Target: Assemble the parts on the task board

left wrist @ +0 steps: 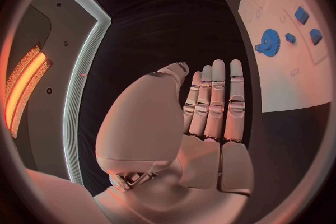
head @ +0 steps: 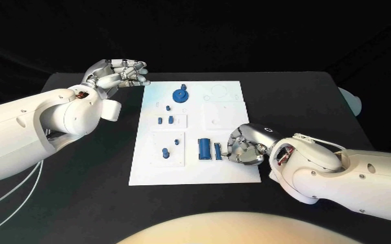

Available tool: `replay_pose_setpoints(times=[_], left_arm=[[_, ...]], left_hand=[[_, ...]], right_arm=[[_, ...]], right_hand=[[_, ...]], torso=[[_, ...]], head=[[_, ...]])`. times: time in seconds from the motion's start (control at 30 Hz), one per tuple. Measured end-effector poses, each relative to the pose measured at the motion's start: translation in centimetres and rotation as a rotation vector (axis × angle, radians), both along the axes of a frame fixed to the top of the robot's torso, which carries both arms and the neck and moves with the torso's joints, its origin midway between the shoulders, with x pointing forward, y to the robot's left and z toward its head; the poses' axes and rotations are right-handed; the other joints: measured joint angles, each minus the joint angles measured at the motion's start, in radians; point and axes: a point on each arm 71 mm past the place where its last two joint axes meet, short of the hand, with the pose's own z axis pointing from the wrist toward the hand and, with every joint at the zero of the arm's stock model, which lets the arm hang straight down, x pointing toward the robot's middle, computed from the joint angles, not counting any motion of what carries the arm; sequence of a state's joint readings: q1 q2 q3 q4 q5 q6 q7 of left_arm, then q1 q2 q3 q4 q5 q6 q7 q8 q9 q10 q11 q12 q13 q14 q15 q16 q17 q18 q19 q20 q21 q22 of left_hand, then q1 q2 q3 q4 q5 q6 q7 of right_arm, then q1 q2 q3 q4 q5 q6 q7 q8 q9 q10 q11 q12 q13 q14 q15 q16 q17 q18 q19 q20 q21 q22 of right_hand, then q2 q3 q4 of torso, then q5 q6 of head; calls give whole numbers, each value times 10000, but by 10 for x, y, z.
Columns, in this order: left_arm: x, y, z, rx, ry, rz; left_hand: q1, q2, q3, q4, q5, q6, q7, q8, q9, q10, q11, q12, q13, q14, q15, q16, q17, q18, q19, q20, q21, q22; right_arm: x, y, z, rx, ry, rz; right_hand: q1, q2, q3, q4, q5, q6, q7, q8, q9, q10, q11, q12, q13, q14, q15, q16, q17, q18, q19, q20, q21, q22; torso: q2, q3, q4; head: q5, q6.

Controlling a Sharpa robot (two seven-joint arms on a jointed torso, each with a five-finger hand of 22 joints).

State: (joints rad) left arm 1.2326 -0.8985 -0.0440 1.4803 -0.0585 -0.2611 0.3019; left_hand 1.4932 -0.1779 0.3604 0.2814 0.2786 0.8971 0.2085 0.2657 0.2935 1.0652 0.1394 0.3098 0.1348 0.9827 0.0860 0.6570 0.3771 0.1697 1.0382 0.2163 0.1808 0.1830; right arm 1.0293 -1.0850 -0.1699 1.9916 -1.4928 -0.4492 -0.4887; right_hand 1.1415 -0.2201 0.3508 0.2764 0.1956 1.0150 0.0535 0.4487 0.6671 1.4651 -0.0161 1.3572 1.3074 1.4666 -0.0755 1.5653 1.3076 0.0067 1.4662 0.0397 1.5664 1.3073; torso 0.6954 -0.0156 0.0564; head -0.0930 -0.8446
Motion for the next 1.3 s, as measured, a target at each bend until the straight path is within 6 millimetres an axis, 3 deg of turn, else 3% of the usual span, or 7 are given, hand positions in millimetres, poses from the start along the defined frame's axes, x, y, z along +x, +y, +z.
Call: replay_pose_setpoints(times=[0.7,1.3], left_arm=[[0,0,0,2,2,6],[-1,1,0,5,-6,24]], left_hand=[[0,0,0,0,0,-36,-36,0,-2,0,0,0,9,0,0,0,13,0,0,0,-49,-15],[0,0,-1,0,0,-36,-36,0,-2,0,0,0,7,0,0,0,12,0,0,0,-48,-14]], right_arm=[[3,8,-8,13,313,141],[8,9,-15,-209,403,11]], right_hand=[[1,2,-89,89,-39,0,0,0,-3,0,1,41,-1,0,1,0,-2,0,0,0,0,7],[-148,253,-393,90,129,35,-35,0,-4,0,1,128,8,0,1,0,-3,0,0,0,0,4]], torso=[[8,-10,20],[8,-1,10]], head=[[46,-79],[81,-104]])
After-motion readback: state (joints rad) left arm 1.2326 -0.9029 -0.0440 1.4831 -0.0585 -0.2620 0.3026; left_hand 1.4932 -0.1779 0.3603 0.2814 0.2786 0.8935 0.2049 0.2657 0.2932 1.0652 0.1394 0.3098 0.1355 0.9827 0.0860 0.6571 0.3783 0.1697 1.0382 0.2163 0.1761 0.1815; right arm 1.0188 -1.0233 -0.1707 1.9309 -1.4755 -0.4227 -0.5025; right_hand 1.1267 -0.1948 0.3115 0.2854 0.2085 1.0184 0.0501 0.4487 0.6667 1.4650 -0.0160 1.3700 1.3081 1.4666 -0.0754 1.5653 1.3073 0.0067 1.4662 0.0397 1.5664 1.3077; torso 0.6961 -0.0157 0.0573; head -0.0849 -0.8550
